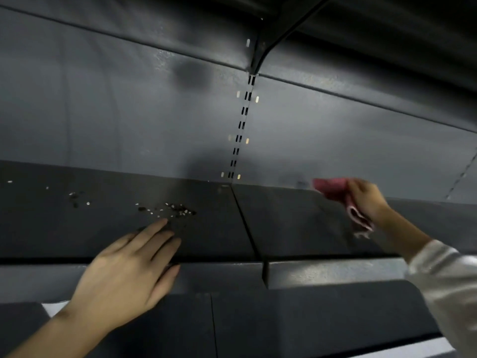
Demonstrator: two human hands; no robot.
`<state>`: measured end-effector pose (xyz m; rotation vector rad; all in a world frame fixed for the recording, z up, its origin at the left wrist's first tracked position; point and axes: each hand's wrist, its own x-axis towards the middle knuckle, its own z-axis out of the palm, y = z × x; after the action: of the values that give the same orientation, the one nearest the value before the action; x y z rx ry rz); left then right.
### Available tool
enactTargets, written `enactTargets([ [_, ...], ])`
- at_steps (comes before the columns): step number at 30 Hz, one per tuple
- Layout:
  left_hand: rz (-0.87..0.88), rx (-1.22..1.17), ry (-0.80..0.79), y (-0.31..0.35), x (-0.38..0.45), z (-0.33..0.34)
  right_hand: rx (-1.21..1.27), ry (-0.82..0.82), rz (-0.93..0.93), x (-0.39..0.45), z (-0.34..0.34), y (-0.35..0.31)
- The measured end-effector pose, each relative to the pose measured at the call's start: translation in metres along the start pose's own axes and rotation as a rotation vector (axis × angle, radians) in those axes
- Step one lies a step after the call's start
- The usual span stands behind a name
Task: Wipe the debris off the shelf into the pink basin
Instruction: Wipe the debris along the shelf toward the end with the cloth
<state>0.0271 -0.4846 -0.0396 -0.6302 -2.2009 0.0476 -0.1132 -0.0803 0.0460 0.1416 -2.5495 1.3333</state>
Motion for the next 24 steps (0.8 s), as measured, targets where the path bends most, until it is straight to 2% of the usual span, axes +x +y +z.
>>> enactTargets([
  [1, -0.002, -0.003, 0.0, 0.0, 0.0, 0.001, -0.262, 0.073, 0.084, -0.003, -0.021, 0.02],
  [4, -0.009, -0.013, 0.002, -0.001, -0.001, 0.002, -0.89, 0.036, 0.356, -0.015, -0.048, 0.065],
  [7, -0.002, -0.011, -0.006, -0.001, -0.001, 0.0, -0.988, 0.039, 0.471, -0.025, -0.029, 0.066],
  [10, 0.016, -0.021, -0.021, -0.005, -0.004, -0.003, -1.076, 0.01, 0.405, -0.038, 0.004, 0.032],
  [14, 0.049, -0.05, -0.034, -0.017, -0.014, -0.011, -1.008, -0.134, 0.172, -0.057, 0.09, -0.032],
  [17, 0.048, -0.065, -0.05, -0.034, -0.024, -0.02, -0.793, -0.192, 0.124, -0.068, 0.163, -0.084],
  [20, 0.044, -0.08, -0.065, -0.051, -0.033, -0.025, -0.736, -0.276, 0.062, -0.072, 0.219, -0.126],
  [22, 0.056, -0.081, -0.071, -0.061, -0.038, -0.029, -0.68, -0.236, 0.029, -0.074, 0.24, -0.148],
  [24, 0.065, -0.09, -0.074, -0.067, -0.042, -0.031, -0.502, -0.068, 0.028, -0.073, 0.241, -0.164],
])
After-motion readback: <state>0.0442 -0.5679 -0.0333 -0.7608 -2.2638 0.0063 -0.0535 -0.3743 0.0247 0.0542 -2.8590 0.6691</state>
